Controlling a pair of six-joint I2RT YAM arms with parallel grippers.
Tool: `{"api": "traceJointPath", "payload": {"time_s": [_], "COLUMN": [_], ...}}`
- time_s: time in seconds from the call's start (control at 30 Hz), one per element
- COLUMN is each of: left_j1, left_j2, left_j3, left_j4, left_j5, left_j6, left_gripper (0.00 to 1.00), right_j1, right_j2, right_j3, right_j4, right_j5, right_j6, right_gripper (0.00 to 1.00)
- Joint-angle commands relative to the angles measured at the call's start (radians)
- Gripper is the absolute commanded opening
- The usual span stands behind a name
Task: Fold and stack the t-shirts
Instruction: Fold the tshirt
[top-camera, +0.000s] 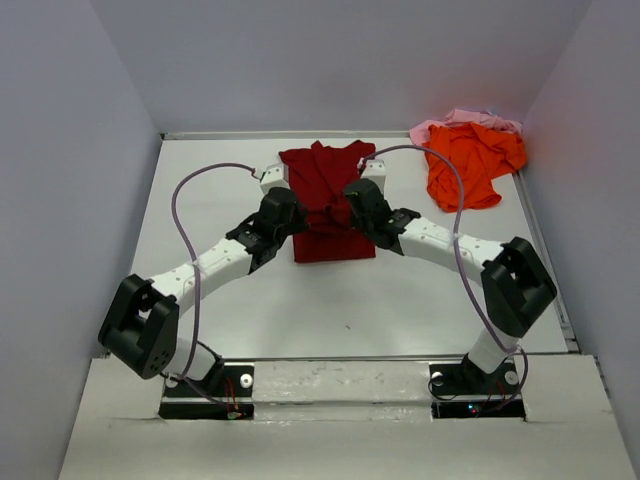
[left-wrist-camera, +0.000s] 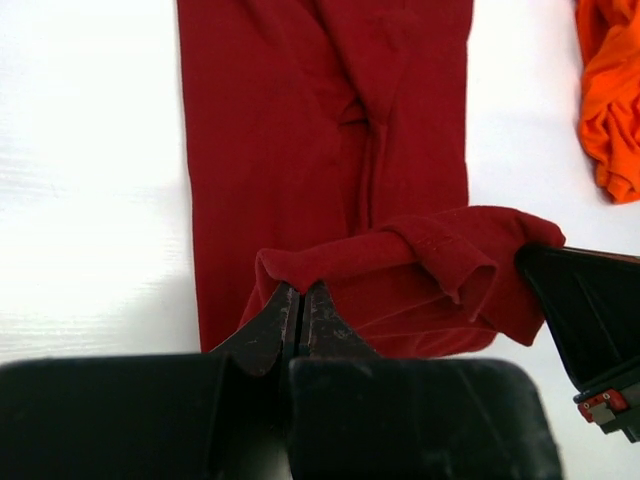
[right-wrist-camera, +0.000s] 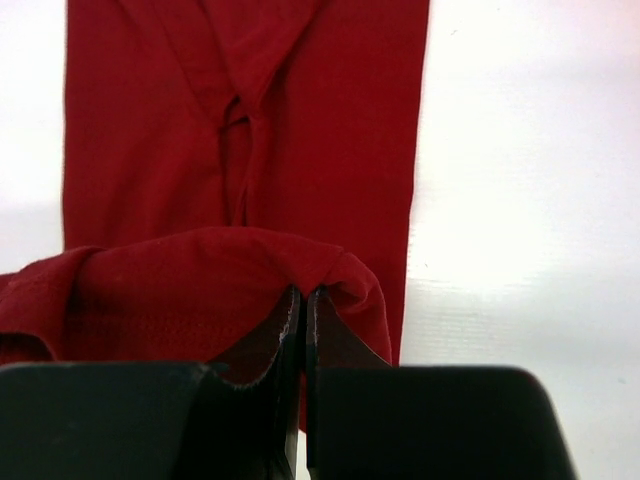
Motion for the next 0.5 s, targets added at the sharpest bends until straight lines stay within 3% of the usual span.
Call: {"api": "traceJointPath", "payload": {"time_s": [0.0,0.47], "left_j1": [0.039,0.099], "left_j2": [0.045,0.324], "left_j3": [0.038,0.063], "left_j4": [0.082,0.257], "left_j5": [-0.026,-0.066], "left_j6": [0.029,0.006], "left_gripper": [0.00,0.00], "right_j1": [-0.040,-0.103], "right_j2": [0.094,0.376], "right_j3": [0.057,0.185], "right_j4": [0.069,0.145], "right_j5": [0.017,-0.013], "right_j6": [-0.025,-0.014], "right_gripper": [0.00,0.00]}}
